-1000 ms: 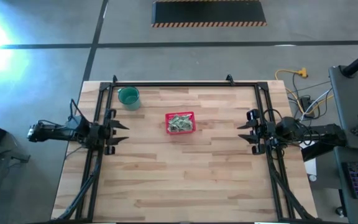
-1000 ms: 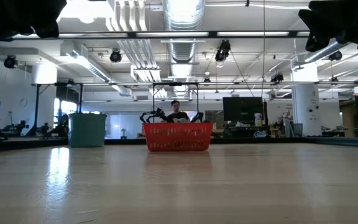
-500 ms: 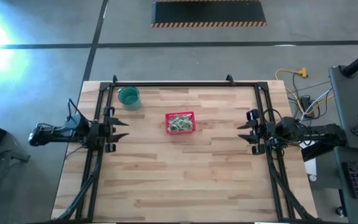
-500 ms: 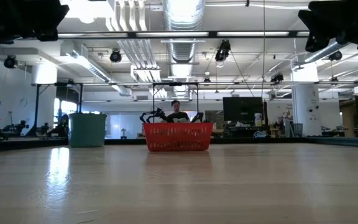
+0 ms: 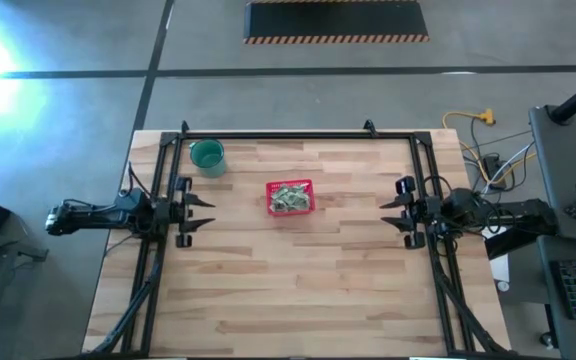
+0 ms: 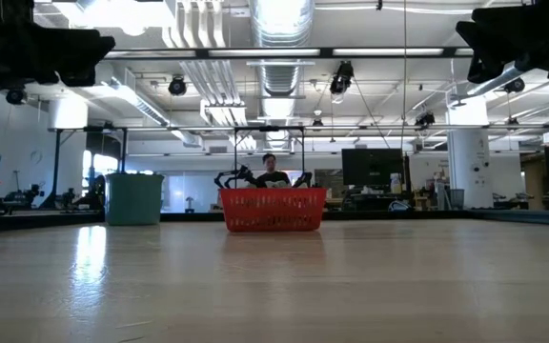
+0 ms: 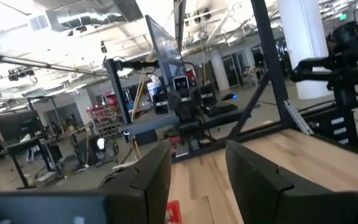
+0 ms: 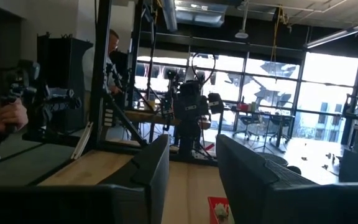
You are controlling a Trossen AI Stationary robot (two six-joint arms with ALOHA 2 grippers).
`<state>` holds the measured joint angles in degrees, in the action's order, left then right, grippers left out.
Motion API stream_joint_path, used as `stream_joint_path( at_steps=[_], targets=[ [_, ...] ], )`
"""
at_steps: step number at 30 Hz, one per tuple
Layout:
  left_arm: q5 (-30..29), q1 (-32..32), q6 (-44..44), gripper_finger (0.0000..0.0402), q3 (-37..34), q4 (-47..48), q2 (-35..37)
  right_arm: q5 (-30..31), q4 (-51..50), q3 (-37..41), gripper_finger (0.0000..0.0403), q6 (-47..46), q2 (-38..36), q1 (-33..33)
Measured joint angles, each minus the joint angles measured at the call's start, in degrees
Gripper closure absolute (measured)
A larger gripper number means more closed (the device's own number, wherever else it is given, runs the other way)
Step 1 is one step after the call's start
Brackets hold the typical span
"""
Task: Pick and place items into bin
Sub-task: Return to Home Position
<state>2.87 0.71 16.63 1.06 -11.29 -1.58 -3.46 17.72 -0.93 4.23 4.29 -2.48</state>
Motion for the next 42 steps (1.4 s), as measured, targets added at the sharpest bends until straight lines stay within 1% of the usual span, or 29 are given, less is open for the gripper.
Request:
stream_joint_path(
  at_steps=[12, 22, 34, 39, 42],
  targets=[
    [0.0, 0.0, -1.8, 0.0265, -0.6, 1.9, -0.1, 0.0, 0.0, 0.0, 0.028, -0.6, 0.0, 0.0],
    [0.0, 0.0, -1.3, 0.0265, -0.6, 9.9, 0.0, 0.0, -0.3, 0.1, 0.028, -0.9, 0.0, 0.0],
    [-0.2, 0.0, -1.2, 0.0265, -0.7, 10.0, -3.7, 0.0, -1.1, 0.1, 0.028, -0.8, 0.0, 0.0],
    [-0.2, 0.0, -1.3, 0.0265, -0.7, 9.7, -3.7, 0.2, -1.4, 0.3, 0.028, -0.2, 0.0, 0.0],
    [-0.2, 0.0, -1.3, 0.0265, -0.7, 9.4, -2.9, 2.8, -2.7, 0.4, 0.028, -0.6, -0.1, 0.0]
  ],
)
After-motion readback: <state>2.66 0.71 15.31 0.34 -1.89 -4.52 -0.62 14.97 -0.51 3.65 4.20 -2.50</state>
